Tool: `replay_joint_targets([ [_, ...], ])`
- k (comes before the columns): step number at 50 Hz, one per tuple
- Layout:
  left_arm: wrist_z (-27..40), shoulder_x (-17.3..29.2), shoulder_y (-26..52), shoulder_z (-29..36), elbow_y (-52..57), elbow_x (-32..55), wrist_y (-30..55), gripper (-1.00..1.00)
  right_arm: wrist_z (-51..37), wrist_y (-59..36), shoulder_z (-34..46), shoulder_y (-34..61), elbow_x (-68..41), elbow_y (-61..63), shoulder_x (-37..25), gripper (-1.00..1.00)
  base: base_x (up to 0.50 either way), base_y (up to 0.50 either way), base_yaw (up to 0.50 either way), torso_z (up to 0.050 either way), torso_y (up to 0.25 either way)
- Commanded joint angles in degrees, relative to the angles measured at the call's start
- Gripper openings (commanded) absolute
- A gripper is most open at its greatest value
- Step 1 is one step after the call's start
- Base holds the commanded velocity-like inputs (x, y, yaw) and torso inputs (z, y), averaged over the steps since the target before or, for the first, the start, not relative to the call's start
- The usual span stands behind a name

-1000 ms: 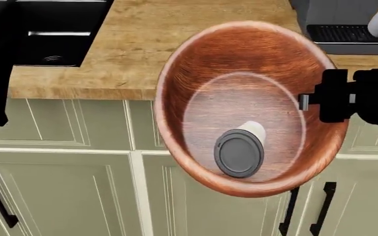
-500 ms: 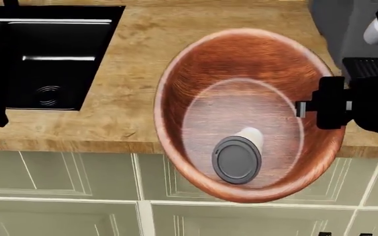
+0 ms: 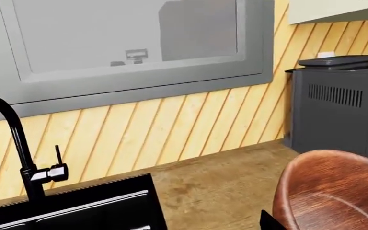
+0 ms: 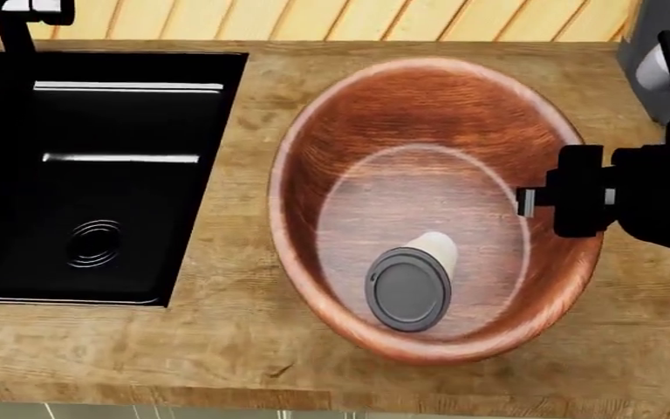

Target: Place the cup inside the bowl on the dining table and move the bowl to any counter.

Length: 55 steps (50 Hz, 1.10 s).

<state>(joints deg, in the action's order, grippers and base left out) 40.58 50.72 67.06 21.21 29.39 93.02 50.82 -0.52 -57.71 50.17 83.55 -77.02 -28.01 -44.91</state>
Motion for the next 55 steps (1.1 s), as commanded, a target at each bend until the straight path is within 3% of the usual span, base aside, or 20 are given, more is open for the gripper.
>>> replay_joint_targets([
  [1,-0.2,-0.2,-0.3,0.1,0.0,-0.9,-1.1,1.00,0.3,0.4,-1.3,-0.1,-0.4,0.1,-0.1,-1.00,0.49,-0.05,0.00,0.000,0.000],
  [21,-0.5,-0.3,-0.8,0.1,0.0,-1.4,-1.6,1.00,0.0,1.1,-1.2,-1.5,-0.7,0.7,0.5,-1.00,0.35,-0.01,0.00,0.001,0.002],
  [31,-0.4,0.0,-1.2,0.0,0.2,-1.3,-1.9,1.00,-1.1,1.3,-1.4,-2.2,-1.2,0.1,1.7,-1.00,0.03,0.00,0.00,0.000,0.001],
  [46,-0.8,-0.3,-1.9,0.1,0.4,-1.6,-2.3,1.00,1.2,5.1,0.6,-1.9,2.3,-10.7,10.2,-1.00,0.00,0.00,0.00,0.000,0.001],
  [55,-1.3,0.3,-2.7,-0.3,0.6,-1.6,-2.9,1.00,-0.7,1.7,-0.1,-1.7,0.0,-9.1,8.5,-1.00,0.00,0.00,0.00,0.000,0.000],
])
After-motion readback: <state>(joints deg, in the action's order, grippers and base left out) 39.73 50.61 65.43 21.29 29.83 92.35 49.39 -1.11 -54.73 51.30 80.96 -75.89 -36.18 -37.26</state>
